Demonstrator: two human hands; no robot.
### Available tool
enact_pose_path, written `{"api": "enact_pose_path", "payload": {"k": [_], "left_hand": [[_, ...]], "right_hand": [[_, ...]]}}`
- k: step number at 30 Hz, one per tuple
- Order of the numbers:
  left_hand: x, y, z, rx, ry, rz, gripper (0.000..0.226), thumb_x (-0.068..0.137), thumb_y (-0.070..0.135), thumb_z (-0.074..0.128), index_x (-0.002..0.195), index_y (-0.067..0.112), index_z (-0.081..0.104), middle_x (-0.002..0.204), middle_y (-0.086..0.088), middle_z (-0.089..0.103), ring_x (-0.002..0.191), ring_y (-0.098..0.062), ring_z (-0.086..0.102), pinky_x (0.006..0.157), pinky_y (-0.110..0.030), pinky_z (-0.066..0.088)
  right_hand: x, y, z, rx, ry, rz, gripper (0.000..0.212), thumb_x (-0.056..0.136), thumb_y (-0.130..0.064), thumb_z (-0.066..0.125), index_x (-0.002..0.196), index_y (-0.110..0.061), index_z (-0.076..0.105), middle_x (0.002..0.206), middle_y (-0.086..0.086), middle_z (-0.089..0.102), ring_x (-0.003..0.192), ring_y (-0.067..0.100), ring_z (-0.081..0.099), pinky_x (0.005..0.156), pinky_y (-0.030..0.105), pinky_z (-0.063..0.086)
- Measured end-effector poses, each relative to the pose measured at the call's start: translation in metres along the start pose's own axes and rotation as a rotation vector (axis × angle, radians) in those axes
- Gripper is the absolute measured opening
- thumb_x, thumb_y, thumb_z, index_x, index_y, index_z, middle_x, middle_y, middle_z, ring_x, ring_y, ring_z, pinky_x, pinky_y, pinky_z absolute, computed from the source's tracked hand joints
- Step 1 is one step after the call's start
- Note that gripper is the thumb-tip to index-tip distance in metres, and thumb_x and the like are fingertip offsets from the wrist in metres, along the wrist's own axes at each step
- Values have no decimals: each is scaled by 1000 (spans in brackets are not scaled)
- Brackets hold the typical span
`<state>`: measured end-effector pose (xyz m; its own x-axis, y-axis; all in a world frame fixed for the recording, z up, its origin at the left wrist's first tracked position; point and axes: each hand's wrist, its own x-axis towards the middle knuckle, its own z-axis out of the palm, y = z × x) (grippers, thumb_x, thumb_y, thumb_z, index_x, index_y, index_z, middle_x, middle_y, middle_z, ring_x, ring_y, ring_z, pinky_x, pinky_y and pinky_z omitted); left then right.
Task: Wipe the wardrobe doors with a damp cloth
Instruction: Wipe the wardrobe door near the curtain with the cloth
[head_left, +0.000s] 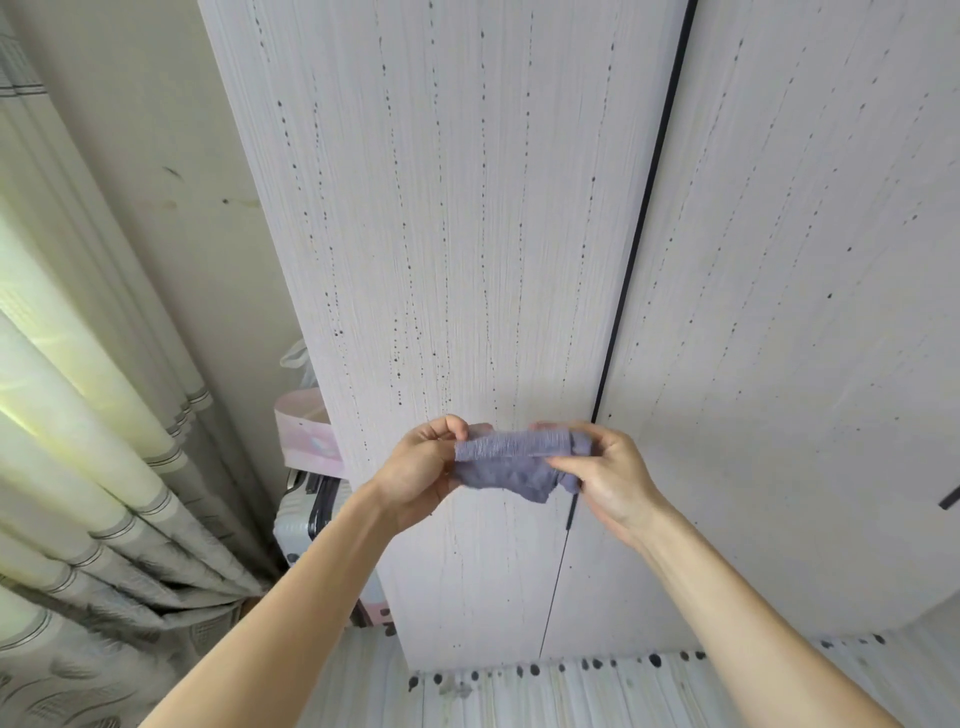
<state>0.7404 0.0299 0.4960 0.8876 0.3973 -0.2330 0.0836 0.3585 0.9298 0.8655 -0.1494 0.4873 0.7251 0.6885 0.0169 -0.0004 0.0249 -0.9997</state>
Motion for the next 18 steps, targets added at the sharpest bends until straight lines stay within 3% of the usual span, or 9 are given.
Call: {"api": "enact_pose_path", "payload": {"k": [3,6,8,10,13,16,18], "left_hand": [[-2,21,4,-18,-49,-9,41,105,2,42,71,18,57,97,-12,65,85,-34,67,80,-44,63],[-3,41,6,-54,-46,-87,31,105,16,44,83,19,67,108,-15,58,86,-39,66,81,-50,61],[-4,54,12,-93,-29,-124,20,103,26,52,95,16,68,106,-13,58,87,-37,66,81,-50,61],[-1,62,16,46,-19,-43,8,99,18,62,106,14,63,100,-11,61,83,-29,67,79,-44,62],[0,79,26,327,19,108,32,92,-6,64,117,13,58,93,-8,62,74,-18,67,74,-34,60],[-4,109,40,464,10,239,31,90,-8,66,112,15,64,94,-7,66,75,-17,67,76,-33,60],[-7,134,50,513,12,333,28,90,-6,68,109,14,67,95,-7,67,77,-17,68,75,-32,60]], "right_hand": [[1,-29,-3,-104,-132,-75,59,84,30,45,68,-16,78,121,-2,70,106,10,69,79,34,60],[8,-43,-8,-250,-180,-124,58,84,28,41,72,-15,78,100,6,75,94,22,72,70,30,60],[13,-50,-11,-389,-169,-161,60,79,21,38,73,-23,78,91,4,75,87,27,70,71,39,61],[16,-61,-12,-523,-210,-142,44,71,2,46,78,-30,75,78,-5,72,74,18,62,72,43,58],[19,-85,-12,-446,-314,-33,25,65,-20,61,90,-17,64,67,-10,60,68,11,53,68,29,44],[29,-99,-7,-431,-221,-81,49,66,-52,76,101,-24,57,89,-15,66,82,9,63,75,30,50],[36,-113,0,-474,-145,-163,46,76,-51,77,110,-33,52,104,-12,69,93,9,68,87,33,55]]}}
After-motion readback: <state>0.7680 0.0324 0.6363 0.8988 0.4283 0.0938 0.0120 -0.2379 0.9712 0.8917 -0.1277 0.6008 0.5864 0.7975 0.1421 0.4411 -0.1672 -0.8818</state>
